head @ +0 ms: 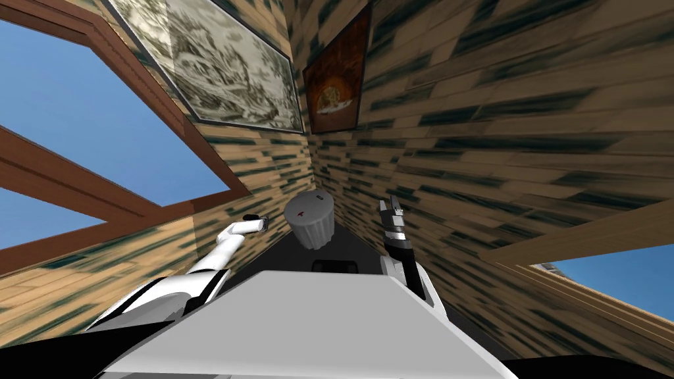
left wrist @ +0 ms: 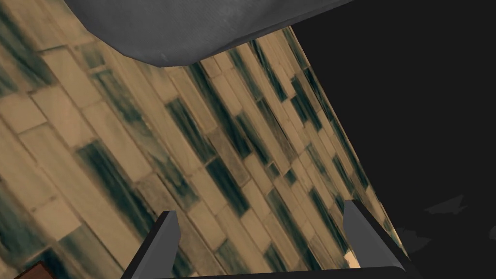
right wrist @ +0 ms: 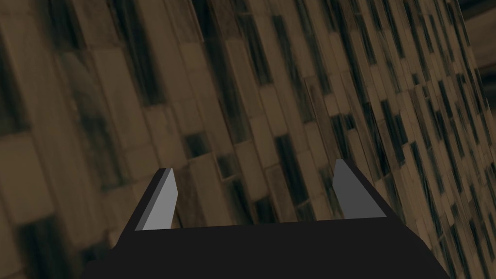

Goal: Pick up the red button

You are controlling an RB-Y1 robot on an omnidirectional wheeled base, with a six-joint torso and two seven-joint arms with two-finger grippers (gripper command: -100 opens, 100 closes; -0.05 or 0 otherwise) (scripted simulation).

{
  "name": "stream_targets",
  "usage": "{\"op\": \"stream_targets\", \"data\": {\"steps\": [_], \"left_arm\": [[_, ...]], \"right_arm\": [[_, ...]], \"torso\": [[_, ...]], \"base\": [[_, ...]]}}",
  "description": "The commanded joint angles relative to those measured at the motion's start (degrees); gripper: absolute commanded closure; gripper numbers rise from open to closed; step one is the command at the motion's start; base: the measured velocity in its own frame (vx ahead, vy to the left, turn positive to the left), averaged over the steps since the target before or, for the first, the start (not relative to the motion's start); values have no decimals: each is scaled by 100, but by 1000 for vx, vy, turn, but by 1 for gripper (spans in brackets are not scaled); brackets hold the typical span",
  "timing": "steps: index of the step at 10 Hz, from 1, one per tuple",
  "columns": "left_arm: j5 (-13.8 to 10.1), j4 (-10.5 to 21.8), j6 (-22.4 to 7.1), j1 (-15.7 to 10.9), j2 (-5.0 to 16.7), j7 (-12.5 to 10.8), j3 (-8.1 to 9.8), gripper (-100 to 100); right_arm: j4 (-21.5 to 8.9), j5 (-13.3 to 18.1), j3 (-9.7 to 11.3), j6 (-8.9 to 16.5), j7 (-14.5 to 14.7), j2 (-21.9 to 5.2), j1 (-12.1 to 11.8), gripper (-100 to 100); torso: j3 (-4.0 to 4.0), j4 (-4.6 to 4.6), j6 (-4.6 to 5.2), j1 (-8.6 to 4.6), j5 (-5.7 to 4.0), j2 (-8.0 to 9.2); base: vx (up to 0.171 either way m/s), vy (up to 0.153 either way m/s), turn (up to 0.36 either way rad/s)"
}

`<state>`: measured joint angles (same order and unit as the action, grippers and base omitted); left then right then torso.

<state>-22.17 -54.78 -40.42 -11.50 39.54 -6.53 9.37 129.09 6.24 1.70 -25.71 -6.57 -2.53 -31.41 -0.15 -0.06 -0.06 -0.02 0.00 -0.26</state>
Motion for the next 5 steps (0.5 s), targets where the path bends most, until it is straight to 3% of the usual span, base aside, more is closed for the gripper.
{"op": "stream_targets", "data": {"steps": [1,3,4,5], "left_arm": [[-46,286,-286,-120,29,-33,72,-100],[-46,382,-323,-120,29,-33,72,-100],[-112,564,-547,-243,59,-27,128,-100],[-112,692,-547,-243,59,-27,128,-100]], "right_arm": [[0,0,0,0,0,0,0,0],[0,0,0,0,0,0,0,0],[0,0,0,0,0,0,0,0],[0,0,0,0,0,0,1,0]], "torso": [[0,0,0,0,0,0],[-1,0,0,-4,-1,-2],[4,2,-1,-1,0,8],[2,2,5,-2,-1,2]], "base": [[78,-22,-153],[49,-15,-33],[57,-14,-172],[62,-12,-89]]}}
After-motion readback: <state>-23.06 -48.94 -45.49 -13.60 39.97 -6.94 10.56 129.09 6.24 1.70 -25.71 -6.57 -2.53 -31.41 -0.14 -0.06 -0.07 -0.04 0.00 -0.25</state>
